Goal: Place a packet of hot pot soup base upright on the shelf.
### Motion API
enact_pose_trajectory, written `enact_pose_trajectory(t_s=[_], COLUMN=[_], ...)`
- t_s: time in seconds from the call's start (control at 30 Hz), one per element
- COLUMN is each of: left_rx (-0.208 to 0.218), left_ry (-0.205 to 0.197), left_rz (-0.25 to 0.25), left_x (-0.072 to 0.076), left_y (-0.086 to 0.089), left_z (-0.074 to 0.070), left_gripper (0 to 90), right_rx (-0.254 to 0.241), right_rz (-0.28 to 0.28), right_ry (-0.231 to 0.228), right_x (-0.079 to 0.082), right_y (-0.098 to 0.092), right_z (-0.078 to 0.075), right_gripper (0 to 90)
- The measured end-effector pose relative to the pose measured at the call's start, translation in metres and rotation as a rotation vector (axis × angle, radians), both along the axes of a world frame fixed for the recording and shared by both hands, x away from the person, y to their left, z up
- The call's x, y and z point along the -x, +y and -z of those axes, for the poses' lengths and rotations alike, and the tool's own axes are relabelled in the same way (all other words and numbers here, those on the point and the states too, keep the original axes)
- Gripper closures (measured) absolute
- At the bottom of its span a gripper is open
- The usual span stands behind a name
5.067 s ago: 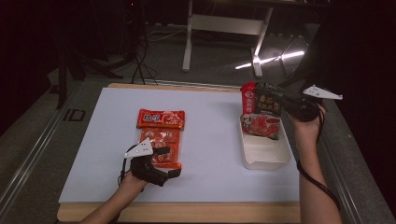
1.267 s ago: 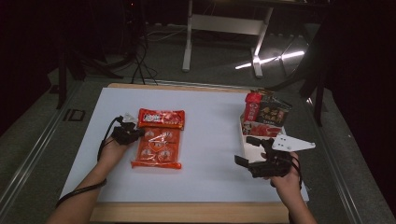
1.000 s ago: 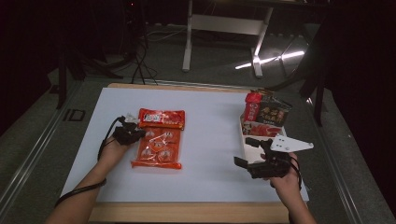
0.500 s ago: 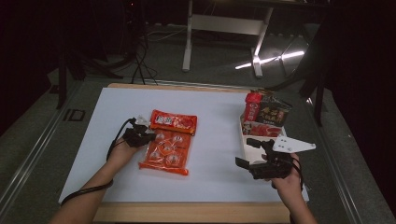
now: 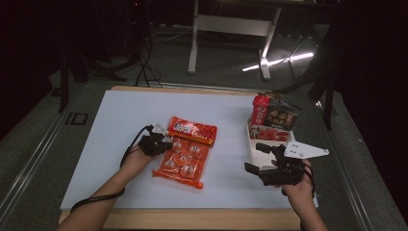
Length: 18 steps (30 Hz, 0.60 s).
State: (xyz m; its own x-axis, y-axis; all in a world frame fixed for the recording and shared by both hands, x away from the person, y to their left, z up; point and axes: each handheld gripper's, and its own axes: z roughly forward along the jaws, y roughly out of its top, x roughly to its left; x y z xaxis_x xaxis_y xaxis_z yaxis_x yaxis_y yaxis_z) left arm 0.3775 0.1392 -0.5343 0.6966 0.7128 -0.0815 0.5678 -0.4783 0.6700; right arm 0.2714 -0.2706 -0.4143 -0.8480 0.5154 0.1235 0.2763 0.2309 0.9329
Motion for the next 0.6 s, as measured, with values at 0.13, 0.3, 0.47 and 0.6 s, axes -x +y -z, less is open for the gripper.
enact_pose_trajectory(t_s=[0.13,0.3,0.47,0.6], left_rx=[0.014,0.019,0.035,0.017], left_ry=[0.006,-0.042,-0.031,0.0], left_rz=[0.031,0.064,0.096,0.131], left_x=[0.003,0.005,0.014,0.025], left_y=[-0.006,-0.003,0.004,0.008], left_z=[0.0,0.001,-0.004,-0.007], left_gripper=[90.0,90.0,90.0,90.0], right_rx=[0.002,-0.004,-0.01,-0.009], right_rz=[0.001,0.004,0.009,0.012], right_ry=[0.004,0.005,0.005,0.016], right_x=[0.0,0.001,0.002,0.003], right_y=[0.0,-0.001,-0.004,-0.006], right_z=[0.001,0.001,0.0,0.001], right_gripper=[15.9,15.9,15.9,15.9])
